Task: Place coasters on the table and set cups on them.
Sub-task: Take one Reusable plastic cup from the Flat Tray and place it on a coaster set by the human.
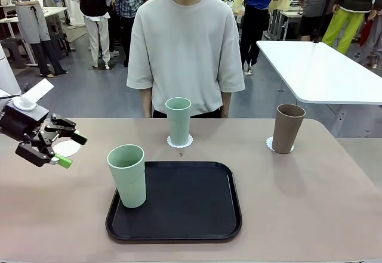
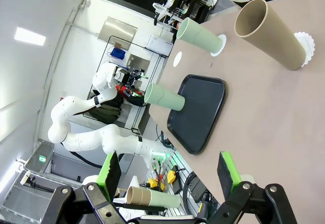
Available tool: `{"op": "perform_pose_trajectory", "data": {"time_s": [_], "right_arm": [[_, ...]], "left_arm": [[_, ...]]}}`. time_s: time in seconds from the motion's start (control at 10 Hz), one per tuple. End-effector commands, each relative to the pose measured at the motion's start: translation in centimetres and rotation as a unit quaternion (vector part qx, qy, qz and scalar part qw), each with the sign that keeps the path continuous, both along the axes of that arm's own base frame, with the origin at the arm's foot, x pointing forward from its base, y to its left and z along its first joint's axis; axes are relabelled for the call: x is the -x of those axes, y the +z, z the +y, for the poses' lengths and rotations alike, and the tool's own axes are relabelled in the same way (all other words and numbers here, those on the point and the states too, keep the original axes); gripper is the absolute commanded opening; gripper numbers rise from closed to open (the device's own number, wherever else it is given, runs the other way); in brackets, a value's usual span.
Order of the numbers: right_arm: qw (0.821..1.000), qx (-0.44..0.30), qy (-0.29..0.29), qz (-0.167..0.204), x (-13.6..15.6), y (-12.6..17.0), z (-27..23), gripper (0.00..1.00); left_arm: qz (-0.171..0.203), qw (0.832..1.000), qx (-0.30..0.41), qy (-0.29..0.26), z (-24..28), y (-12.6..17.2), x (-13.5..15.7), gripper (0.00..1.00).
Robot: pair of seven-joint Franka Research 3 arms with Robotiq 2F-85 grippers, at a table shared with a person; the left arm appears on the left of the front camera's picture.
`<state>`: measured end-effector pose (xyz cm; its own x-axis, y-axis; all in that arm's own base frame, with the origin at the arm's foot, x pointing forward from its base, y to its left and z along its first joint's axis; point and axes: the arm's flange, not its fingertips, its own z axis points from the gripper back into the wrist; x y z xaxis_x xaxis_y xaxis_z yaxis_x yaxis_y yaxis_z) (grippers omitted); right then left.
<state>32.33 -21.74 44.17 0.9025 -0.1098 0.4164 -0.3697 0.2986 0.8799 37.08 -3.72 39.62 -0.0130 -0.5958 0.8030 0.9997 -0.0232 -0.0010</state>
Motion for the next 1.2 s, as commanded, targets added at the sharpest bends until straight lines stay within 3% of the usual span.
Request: {"op": "perform_pose_trajectory", "data": {"time_s": [0.0,0.5,1.1], "right_arm": [[1.000,-0.008,-0.001,-0.003,0.0,0.0,0.0,1.00],[1.000,-0.008,-0.001,-0.003,0.0,0.0,0.0,1.00],[1.000,-0.008,-0.001,-0.003,0.0,0.0,0.0,1.00]], "left_arm": [[-0.052,0.997,0.046,-0.018,-0.7,-3.1,1.6,1.00],[-0.014,0.998,0.057,-0.036,-2.3,-7.3,0.7,1.00],[-0.030,0.996,0.062,-0.055,-4.6,-10.5,0.2,1.00]]}}
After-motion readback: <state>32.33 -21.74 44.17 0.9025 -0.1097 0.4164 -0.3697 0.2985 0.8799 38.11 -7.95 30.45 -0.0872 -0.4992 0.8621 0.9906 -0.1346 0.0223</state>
